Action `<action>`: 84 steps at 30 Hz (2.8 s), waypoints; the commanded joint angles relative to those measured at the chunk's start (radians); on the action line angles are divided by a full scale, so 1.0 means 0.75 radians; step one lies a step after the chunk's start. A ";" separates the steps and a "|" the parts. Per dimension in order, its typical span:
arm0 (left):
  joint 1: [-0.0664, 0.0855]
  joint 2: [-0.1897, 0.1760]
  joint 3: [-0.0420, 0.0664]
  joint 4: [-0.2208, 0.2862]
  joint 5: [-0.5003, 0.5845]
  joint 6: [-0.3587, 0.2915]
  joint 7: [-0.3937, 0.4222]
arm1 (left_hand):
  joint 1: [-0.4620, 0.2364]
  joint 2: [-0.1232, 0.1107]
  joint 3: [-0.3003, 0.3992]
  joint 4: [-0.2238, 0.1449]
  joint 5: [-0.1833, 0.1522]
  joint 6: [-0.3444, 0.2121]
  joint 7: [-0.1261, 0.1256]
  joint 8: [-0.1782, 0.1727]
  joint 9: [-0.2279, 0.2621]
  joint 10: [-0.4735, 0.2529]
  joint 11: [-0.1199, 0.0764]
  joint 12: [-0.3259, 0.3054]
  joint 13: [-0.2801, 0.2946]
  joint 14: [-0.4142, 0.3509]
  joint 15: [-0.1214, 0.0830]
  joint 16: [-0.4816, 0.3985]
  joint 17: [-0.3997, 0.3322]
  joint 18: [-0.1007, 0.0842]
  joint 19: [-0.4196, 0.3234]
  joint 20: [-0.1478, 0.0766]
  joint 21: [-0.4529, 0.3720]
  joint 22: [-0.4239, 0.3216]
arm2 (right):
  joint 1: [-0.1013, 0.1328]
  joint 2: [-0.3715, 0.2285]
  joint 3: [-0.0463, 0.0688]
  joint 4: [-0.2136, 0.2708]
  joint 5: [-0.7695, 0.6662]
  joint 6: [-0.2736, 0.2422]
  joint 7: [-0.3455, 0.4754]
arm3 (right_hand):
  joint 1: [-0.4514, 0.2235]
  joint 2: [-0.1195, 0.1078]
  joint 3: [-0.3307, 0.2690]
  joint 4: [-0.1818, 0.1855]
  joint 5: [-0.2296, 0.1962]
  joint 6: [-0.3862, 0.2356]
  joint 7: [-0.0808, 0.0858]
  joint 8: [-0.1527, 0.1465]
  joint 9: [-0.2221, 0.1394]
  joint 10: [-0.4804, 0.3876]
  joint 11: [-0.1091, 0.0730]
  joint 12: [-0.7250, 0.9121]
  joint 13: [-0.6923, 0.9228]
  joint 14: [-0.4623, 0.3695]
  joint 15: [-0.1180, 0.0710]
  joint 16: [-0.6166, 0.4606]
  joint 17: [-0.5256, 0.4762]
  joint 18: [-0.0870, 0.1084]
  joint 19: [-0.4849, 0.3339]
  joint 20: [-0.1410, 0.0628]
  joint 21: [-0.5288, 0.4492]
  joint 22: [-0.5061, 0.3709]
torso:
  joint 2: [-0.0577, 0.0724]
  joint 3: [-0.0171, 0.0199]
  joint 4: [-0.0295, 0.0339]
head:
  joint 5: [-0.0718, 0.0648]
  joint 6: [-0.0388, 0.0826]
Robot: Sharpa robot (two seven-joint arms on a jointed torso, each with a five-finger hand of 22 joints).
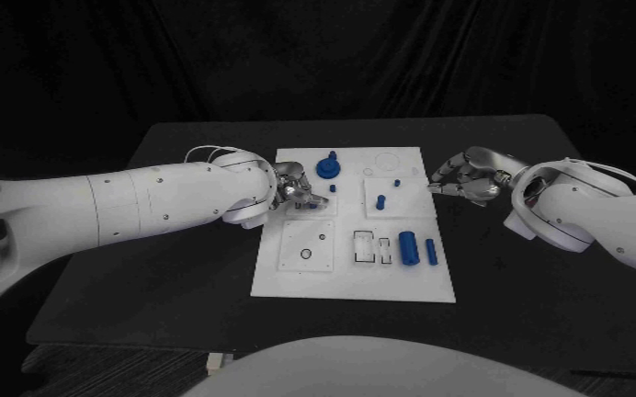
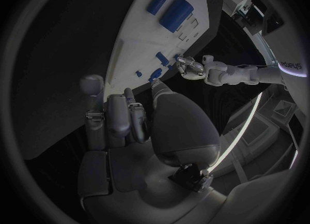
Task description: Assemble the parts on the task board
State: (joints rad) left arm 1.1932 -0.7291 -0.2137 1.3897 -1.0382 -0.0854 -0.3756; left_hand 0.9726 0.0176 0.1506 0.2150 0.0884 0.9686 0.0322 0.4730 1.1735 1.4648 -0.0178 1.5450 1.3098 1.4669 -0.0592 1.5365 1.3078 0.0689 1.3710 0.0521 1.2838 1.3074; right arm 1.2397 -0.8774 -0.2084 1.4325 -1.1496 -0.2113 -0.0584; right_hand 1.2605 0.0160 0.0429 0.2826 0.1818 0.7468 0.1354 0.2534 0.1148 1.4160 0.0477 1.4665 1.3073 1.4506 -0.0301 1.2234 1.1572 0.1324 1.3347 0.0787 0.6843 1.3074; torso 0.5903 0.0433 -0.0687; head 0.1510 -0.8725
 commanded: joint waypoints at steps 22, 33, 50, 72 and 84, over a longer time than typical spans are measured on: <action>-0.002 0.004 0.001 -0.008 0.002 0.043 0.001 | 0.086 0.059 0.023 0.017 0.332 0.029 -0.015 -0.038 -0.026 0.098 -0.026 0.000 0.304 0.099 -0.024 0.008 0.290 0.005 0.015 -0.020 -0.008 0.203 | -0.004 -0.004 0.001 0.002 -0.001 0.007 -0.021 | 0.005 0.011 -0.005 0.001 0.008 0.006 0.003 -0.006 -0.002 -0.008 0.002 -0.008 0.108 -0.001 0.008 -0.008 -0.003 0.018 -0.009 0.003 -0.006 0.061 | 0.000 0.0001 0.0012 | -0.002 0.000; -0.002 -0.009 0.001 0.000 0.002 0.018 0.003 | 0.054 0.032 -0.014 0.059 0.141 0.051 -0.014 -0.035 -0.022 0.103 -0.025 0.004 0.309 0.100 -0.025 0.009 0.292 0.004 0.022 -0.020 -0.007 0.211 | -0.004 -0.005 0.001 0.001 -0.001 0.006 -0.023 | 0.006 0.012 -0.005 0.001 0.009 0.007 0.004 -0.006 -0.003 -0.007 0.002 -0.007 0.110 -0.002 0.008 -0.009 -0.004 0.018 -0.009 0.003 -0.008 0.061 | 0.000 -0.0002 0.0003 | 0.000 0.000; -0.002 -0.012 0.001 0.003 0.002 0.023 -0.003 | -0.028 -0.035 -0.180 0.099 -0.052 0.069 -0.014 -0.038 -0.015 0.109 -0.027 0.008 0.314 0.105 -0.028 0.012 0.297 0.001 0.039 -0.024 -0.005 0.223 | -0.005 -0.003 0.001 -0.001 -0.001 0.003 -0.023 | 0.006 0.012 -0.005 0.001 0.009 0.007 0.004 -0.006 -0.003 -0.007 0.002 -0.007 0.110 -0.002 0.008 -0.009 -0.004 0.018 -0.009 0.003 -0.008 0.061 | -0.002 -0.0011 -0.0009 | -0.001 0.000; 0.230 -0.085 0.003 0.104 0.047 0.167 -0.076 | 0.032 0.030 -0.196 0.064 -0.027 -0.007 0.003 -0.062 -0.002 0.129 -0.015 0.024 0.335 0.121 -0.020 0.027 0.321 -0.003 0.053 -0.018 0.004 0.231 | -0.003 -0.029 0.001 0.019 -0.001 -0.028 -0.018 | -0.004 0.015 -0.010 0.007 0.007 0.014 0.004 -0.004 -0.004 -0.008 0.004 -0.008 0.108 -0.001 0.010 -0.009 -0.004 0.019 -0.009 0.005 -0.015 0.059 | 0.000 -0.0009 0.0006 | -0.020 0.000; 0.346 0.096 0.003 -0.158 0.298 0.674 -0.221 | 0.158 0.072 -0.141 -0.027 0.060 -0.018 0.015 -0.161 -0.075 0.141 -0.003 0.034 0.348 0.138 -0.009 0.046 0.351 -0.015 0.086 -0.008 0.057 0.250 | -0.003 -0.039 0.001 0.059 -0.001 -0.080 0.031 | -0.013 0.020 -0.016 0.009 0.013 0.030 0.001 0.002 -0.004 0.001 0.001 -0.001 0.117 0.004 0.008 0.002 0.007 0.016 0.001 0.005 0.004 0.063 | 0.001 0.0010 -0.0011 | -0.034 0.000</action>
State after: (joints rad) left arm 1.4489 -0.6669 -0.2118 1.2869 -0.8940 0.2654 -0.4981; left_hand 1.0922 0.0690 0.0472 0.1969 0.1366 0.9507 0.0430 0.3588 1.1226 1.4684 -0.0283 1.5673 1.3098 1.4669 -0.0733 1.5643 1.3074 0.0690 1.4269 0.0473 1.3224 1.3073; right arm 1.2388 -0.9035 -0.2082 1.4705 -1.1495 -0.2336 -0.0522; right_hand 1.2591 0.0254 0.0374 0.2882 0.1852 0.7616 0.1351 0.2534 0.1133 1.4160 0.0477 1.4665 1.3075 1.4506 -0.0302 1.2196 1.1602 0.1325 1.3347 0.0788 0.6806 1.3074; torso 0.5898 0.0430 -0.0705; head 0.1297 -0.8725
